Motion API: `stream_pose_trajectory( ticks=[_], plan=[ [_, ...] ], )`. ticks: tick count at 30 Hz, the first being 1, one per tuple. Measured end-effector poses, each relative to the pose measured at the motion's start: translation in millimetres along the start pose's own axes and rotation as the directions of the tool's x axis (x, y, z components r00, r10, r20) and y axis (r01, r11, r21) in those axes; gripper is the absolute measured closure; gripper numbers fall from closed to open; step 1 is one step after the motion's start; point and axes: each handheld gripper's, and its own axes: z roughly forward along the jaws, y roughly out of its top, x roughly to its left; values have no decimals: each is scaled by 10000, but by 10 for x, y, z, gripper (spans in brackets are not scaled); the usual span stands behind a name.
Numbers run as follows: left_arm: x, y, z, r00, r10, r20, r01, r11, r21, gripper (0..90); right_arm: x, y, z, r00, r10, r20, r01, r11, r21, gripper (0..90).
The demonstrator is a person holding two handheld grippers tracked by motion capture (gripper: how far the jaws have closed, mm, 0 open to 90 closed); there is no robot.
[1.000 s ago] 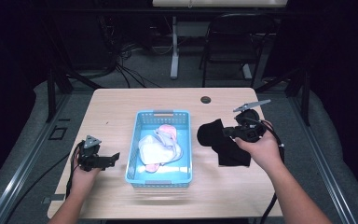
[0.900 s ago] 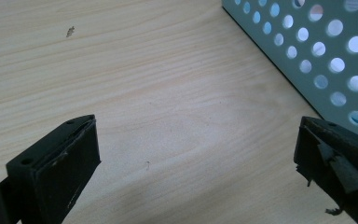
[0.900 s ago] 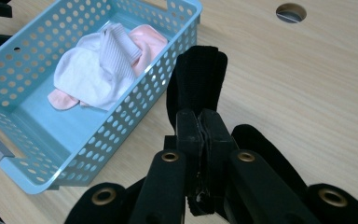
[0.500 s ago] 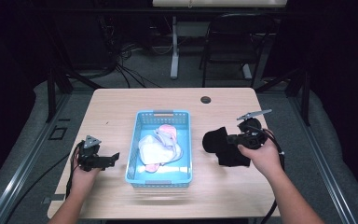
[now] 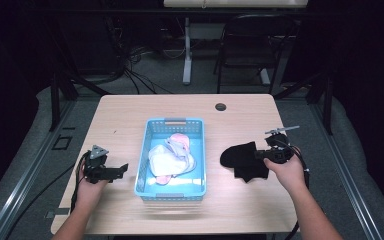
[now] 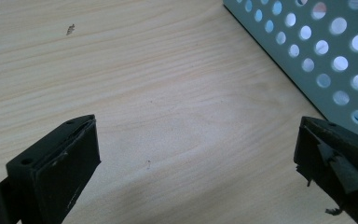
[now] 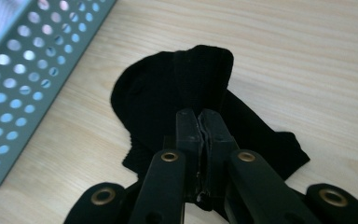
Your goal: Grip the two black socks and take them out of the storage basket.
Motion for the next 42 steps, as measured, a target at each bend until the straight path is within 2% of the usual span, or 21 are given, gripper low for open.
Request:
stream_pose_trajectory(
  ticks=[3, 6, 7, 10, 11, 14, 17, 19, 28, 34, 37, 42],
  plan=[
    [-2, -1, 4, 10000, -28, 6, 28, 10000, -8, 3, -82, -49, 45, 9994, 337, 105, -338, 9994, 70, 866],
    [-2, -1, 4, 10000, -36, 1, 36, 10000, -9, 3, -101, -65, 68, 9993, 366, 82, -367, 9993, 96, 848],
    [-2, -2, 4, 10000, -33, 1, 33, 10000, -4, 3, -107, -79, 81, 9990, 403, 196, -404, 9992, 47, 806],
    [-1, -2, 4, 10000, -5, 5, 5, 10000, 30, 3, -108, -82, 80, 9990, 414, 187, -414, 9991, -18, 771],
    [-2, -2, 4, 10000, 2, 10, -2, 10000, 23, 3, -104, -79, 73, 9988, 420, 250, -418, 9991, -67, 725],
    [-2, -2, 2, 10000, -9, 10, 9, 10000, 5, 3, -105, -75, 64, 9986, 398, 341, -394, 9991, -122, 695],
    [2, 0, -4, 10000, -11, 24, 11, 10000, 33, 3, -112, -80, 52, 9973, 528, 514, -518, 9984, -213, 628],
    [1, -1, -2, 10000, -11, 10, 11, 10000, 2, 3, -120, -86, 50, 9974, 540, 475, -533, 9984, -166, 605],
    [-1, -2, 0, 10000, -9, 3, 9, 10000, -2, 3, -65, -127, 31, 9982, 458, 395, -454, 9989, -114, 565],
    [-3, 0, -2, 10000, -22, 21, 22, 10000, 8, 3, 42, -161, 15, 9993, 182, 324, -181, 9998, -39, 554],
    [-2, -1, 0, 10000, 3, -6, -3, 10000, -10, 3, 128, -184, 21, 9998, -10, 188, 14, 9998, -185, 549],
    [-5, 2, -1, 10000, -8, -12, 8, 10000, -42, 3, 79, -207, 48, 9989, 336, 341, -322, 9986, -411, 519]
  ],
)
